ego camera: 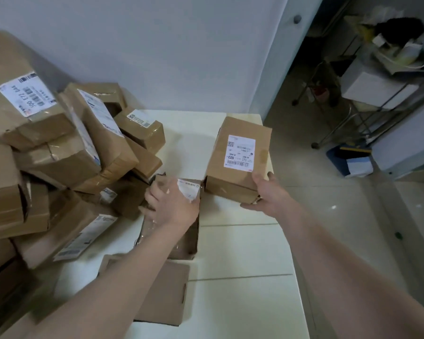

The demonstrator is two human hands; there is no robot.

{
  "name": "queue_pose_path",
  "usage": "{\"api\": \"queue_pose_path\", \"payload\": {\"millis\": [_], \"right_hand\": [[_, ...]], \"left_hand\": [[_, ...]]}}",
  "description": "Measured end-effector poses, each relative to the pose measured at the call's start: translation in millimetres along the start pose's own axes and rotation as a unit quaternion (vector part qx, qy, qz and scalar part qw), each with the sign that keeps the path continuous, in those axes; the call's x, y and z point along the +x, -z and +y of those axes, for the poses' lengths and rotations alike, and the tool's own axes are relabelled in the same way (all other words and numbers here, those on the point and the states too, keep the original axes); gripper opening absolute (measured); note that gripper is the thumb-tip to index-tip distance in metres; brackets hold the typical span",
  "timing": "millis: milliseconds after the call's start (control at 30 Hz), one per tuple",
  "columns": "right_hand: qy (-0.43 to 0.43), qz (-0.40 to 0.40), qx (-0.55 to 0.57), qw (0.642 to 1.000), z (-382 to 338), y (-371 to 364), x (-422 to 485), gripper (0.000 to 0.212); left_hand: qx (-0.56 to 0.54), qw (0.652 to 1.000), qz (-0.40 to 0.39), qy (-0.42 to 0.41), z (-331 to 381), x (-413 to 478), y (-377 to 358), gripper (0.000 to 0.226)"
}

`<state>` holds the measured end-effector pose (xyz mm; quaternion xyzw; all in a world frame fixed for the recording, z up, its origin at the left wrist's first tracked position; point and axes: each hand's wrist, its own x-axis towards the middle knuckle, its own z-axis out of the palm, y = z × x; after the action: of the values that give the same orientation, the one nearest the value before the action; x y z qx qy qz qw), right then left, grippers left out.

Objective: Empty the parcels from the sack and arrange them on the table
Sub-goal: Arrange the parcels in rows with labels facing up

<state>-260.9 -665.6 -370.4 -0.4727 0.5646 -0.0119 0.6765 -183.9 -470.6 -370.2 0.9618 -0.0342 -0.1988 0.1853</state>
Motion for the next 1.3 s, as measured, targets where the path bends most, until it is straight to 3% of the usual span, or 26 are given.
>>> {"api": "queue_pose_path", "payload": {"millis": [100, 167, 267, 367, 467, 600, 667, 800, 1000, 1100, 1200, 1300], "right_hand": [[0.107, 0.092, 0.007, 0.990, -20, -18, 19, 0.057], [0.143, 0.166, 0.009, 0.976, -28, -30, 27, 0.046], [0.187, 0.247, 0.003, 0.951, -29, -39, 33, 0.043], [0.220, 0.278, -0.122, 0.927, -27, -39, 29, 0.050], [0.238, 0.245, -0.226, 0.912, -26, -37, 28, 0.043], [0.249, 0.191, -0.226, 0.922, -17, -37, 31, 0.041], [0.270, 0.190, -0.209, 0.920, -14, -34, 32, 0.042], [0.287, 0.190, -0.122, 0.931, -17, -20, 37, 0.046], [0.294, 0.165, -0.168, 0.926, -39, -2, 48, 0.058], [0.303, 0.157, -0.179, 0.923, -50, 0, 61, 0.060], [0.336, 0.179, -0.205, 0.902, -48, -10, 75, 0.051], [0.346, 0.178, -0.200, 0.899, -47, -23, 86, 0.051]], "left_hand": [[0.019, 0.992, -0.105, 0.065, -12, 6, -4, 0.112], [0.027, 0.990, -0.125, 0.056, -9, 9, -7, 0.120], [0.004, 0.998, -0.063, -0.002, 4, 16, -14, 0.120], [-0.041, 0.998, 0.008, -0.039, 17, 24, -16, 0.117], [0.032, 0.999, -0.023, -0.033, 27, 19, -18, 0.120], [0.150, 0.979, -0.138, -0.019, 24, 4, -27, 0.139], [0.136, 0.984, -0.115, -0.020, 24, 12, -24, 0.135], [0.076, 0.997, 0.003, -0.034, 38, 46, -12, 0.122], [-0.056, 0.995, 0.085, -0.013, 91, 97, -5, 0.102], [-0.104, 0.993, 0.047, -0.034, 107, 122, -7, 0.096], [-0.053, 0.994, -0.008, -0.099, 98, 140, -15, 0.083], [-0.050, 0.987, 0.003, -0.156, 78, 153, -25, 0.069]]}}
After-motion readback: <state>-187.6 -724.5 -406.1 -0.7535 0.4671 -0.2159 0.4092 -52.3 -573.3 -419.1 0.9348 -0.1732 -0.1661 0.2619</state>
